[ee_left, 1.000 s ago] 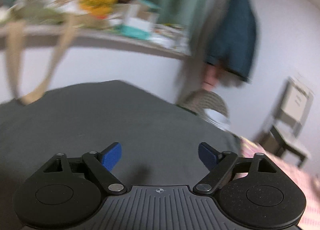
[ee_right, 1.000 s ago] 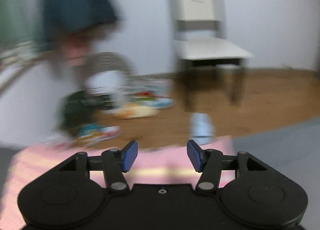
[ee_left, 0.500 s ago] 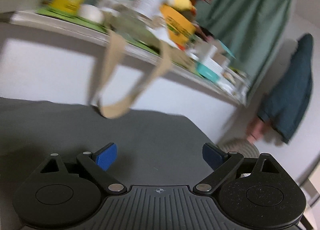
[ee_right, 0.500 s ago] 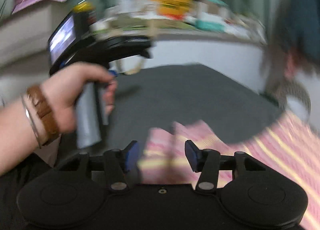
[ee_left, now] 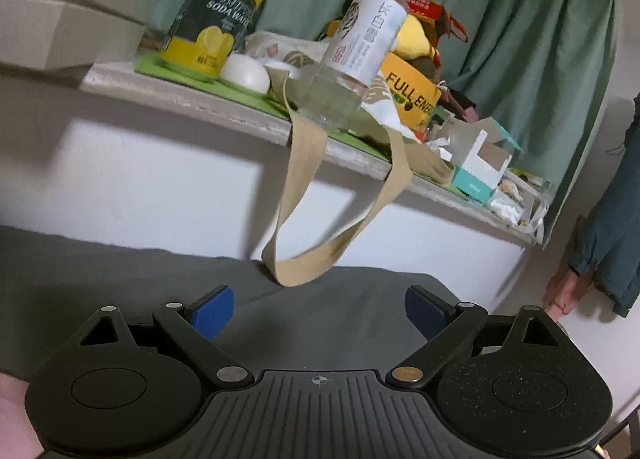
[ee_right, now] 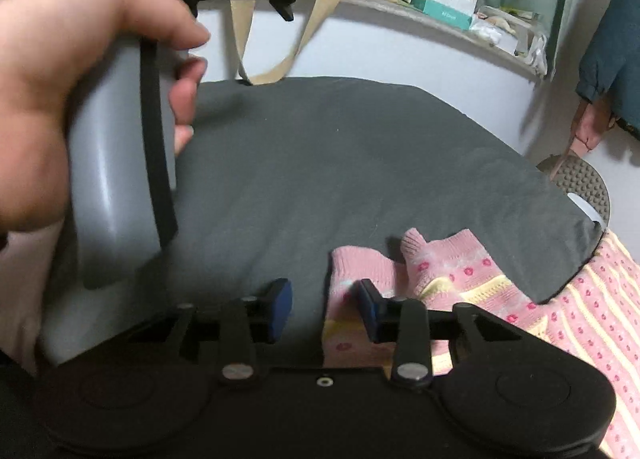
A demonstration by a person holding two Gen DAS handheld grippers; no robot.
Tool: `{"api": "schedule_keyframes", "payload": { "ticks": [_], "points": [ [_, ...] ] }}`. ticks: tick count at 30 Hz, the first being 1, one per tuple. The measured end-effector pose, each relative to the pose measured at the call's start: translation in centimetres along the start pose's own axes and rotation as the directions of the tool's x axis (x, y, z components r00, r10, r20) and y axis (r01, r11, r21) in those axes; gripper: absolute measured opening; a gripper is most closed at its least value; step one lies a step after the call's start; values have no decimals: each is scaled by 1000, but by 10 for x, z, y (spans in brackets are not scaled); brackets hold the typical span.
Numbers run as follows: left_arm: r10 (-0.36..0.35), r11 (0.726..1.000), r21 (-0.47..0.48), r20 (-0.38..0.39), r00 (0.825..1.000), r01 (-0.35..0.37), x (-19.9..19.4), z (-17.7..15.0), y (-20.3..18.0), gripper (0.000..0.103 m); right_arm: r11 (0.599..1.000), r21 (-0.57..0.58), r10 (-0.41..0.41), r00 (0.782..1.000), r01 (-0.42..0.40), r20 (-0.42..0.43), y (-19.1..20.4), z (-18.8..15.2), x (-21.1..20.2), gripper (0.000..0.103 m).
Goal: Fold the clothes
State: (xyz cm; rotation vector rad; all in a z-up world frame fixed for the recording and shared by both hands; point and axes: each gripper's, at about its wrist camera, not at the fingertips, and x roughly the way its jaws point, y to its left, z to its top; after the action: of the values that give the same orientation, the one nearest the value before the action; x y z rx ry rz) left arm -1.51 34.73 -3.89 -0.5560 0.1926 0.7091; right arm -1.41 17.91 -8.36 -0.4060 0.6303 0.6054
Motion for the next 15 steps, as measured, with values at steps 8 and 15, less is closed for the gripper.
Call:
{"api": "schedule_keyframes", "payload": {
  "ticks": [8,15],
  "points": [
    [-21,1000,-10,-17,1000,21,-2,-2,-2,93,943,289,113,976,-164,186,-52,0,-51,4],
    [-121,992,25,-53,991,123,-5,-10,-23,93,561,799,-40,957,-216,286,-181,-83,-114,4]
  ]
}}
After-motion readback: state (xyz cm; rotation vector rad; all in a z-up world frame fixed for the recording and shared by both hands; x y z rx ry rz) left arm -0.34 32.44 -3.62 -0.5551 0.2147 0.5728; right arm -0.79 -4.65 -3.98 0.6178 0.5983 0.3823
